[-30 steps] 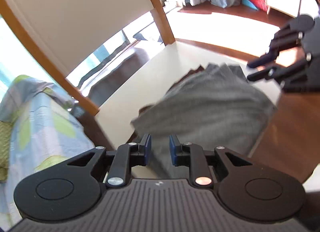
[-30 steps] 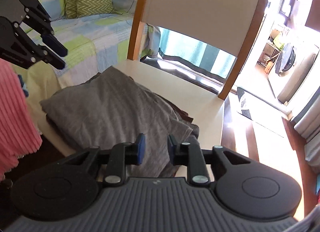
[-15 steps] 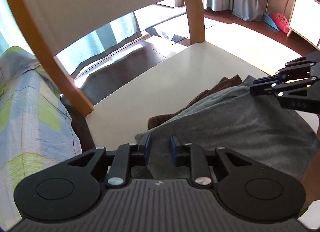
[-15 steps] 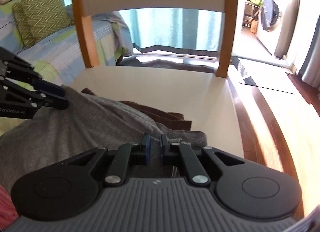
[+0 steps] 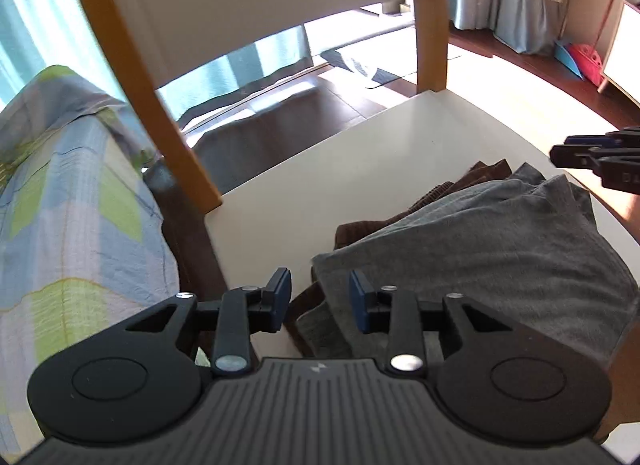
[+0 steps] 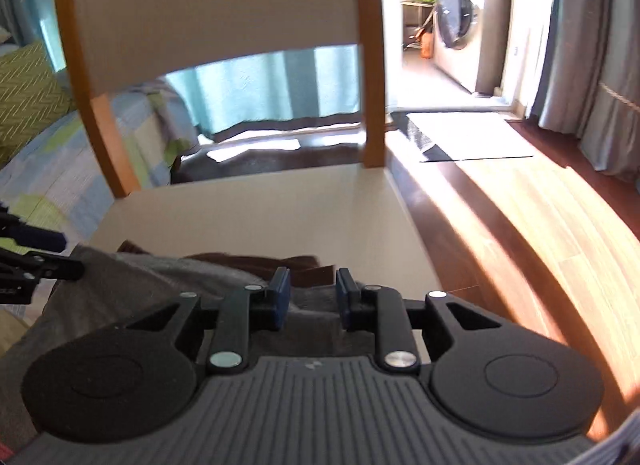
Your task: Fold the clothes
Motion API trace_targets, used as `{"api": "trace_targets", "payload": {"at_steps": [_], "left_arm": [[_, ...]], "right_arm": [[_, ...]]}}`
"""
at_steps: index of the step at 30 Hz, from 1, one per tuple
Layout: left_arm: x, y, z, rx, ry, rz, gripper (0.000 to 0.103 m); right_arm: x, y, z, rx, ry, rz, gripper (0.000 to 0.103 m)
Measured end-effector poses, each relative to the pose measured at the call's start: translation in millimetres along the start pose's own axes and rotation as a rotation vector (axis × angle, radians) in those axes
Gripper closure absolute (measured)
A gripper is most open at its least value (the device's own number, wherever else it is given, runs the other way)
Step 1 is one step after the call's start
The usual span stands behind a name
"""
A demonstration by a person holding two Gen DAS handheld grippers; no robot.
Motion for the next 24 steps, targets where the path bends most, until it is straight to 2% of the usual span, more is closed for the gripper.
{"api": "trace_targets", "payload": {"at_steps": [3, 5, 7, 10, 12, 14, 16, 18, 20, 24], "left_arm": [[-16, 19, 35, 0.011, 0.003, 0.010, 0.065], [-43, 31, 43, 0.021, -0.005, -0.009, 0.061], [-63, 50, 37, 0.060, -0.036, 0.004, 0.059], [-79, 72, 23, 0.066, -0.125, 0.051, 0.059], [-80, 73, 25, 0.052, -0.175, 0.076, 0.059], [-74, 67, 40, 0.037, -0.186, 0.117, 0.060], [-72, 67, 56, 0.010, -0.181, 0.139, 0.060], [-76, 75, 72, -0.011, -0.181, 0.126, 0.060], [-81, 86, 72, -0.008, -0.199, 0.100, 0.059], [-89, 106, 62, -0.011, -0.219, 0.099, 0.056]], "right_arm": [[12, 9, 40, 0.002, -0.056, 0.018, 0.080], [35, 27, 61, 0.021, -0.139, 0.039, 0.080], [55, 47, 65, 0.055, -0.184, 0.055, 0.082], [66, 82, 49, 0.132, -0.189, 0.078, 0.082], [64, 99, 38, 0.150, -0.202, 0.119, 0.082], [61, 93, 42, 0.124, -0.209, 0.136, 0.082], [57, 82, 72, 0.068, -0.208, 0.154, 0.082], [54, 73, 98, 0.028, -0.214, 0.167, 0.081], [55, 80, 115, 0.026, -0.230, 0.188, 0.078], [56, 111, 80, 0.082, -0.179, 0.253, 0.079]]}}
Point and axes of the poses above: each gripper's, at about its wrist camera, not at the fingertips, and z roughly against the way its jaws point, x to its left, y to its underside, the point moved 6 cm from there along -z, roughly the way its jaws point, and after that the axes turned 1 degree about -x, right-handed, at the moved point
